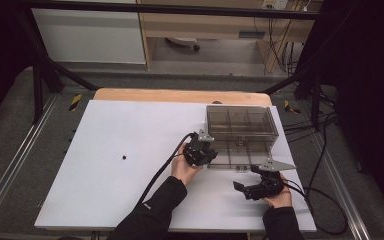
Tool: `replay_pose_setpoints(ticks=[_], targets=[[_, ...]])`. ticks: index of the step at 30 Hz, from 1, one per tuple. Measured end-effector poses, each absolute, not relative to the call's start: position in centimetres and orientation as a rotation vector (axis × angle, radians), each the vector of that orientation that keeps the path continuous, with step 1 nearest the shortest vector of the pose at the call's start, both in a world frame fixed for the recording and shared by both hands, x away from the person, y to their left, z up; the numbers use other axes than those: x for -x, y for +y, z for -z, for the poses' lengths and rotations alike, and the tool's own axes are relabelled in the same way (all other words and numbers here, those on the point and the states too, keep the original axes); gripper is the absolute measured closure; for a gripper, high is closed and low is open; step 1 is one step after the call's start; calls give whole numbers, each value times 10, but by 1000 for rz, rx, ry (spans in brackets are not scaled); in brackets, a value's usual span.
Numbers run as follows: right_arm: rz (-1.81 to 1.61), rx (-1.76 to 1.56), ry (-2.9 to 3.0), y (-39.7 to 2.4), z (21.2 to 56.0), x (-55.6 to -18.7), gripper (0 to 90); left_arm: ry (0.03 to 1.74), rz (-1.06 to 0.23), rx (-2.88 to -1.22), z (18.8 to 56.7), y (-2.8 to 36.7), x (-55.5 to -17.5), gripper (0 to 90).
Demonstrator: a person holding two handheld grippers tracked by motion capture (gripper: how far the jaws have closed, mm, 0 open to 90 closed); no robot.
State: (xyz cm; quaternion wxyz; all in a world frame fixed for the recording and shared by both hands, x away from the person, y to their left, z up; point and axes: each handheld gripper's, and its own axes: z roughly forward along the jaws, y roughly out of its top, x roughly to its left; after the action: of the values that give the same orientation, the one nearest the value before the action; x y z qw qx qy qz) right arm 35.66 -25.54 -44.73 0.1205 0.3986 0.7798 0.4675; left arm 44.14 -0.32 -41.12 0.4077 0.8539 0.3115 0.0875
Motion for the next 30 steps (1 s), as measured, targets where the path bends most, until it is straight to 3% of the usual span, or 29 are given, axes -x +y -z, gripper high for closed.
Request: replay_pose_setpoints(ticks=[25,30], targets=[[-1372,-1163,2278,-256,447,-356,4,777,-190,-2184,429,-14,-446,782],[-1368,-1165,2280,-256,447,-357,4,770,-179,-2157,421,-11,-443,708]])
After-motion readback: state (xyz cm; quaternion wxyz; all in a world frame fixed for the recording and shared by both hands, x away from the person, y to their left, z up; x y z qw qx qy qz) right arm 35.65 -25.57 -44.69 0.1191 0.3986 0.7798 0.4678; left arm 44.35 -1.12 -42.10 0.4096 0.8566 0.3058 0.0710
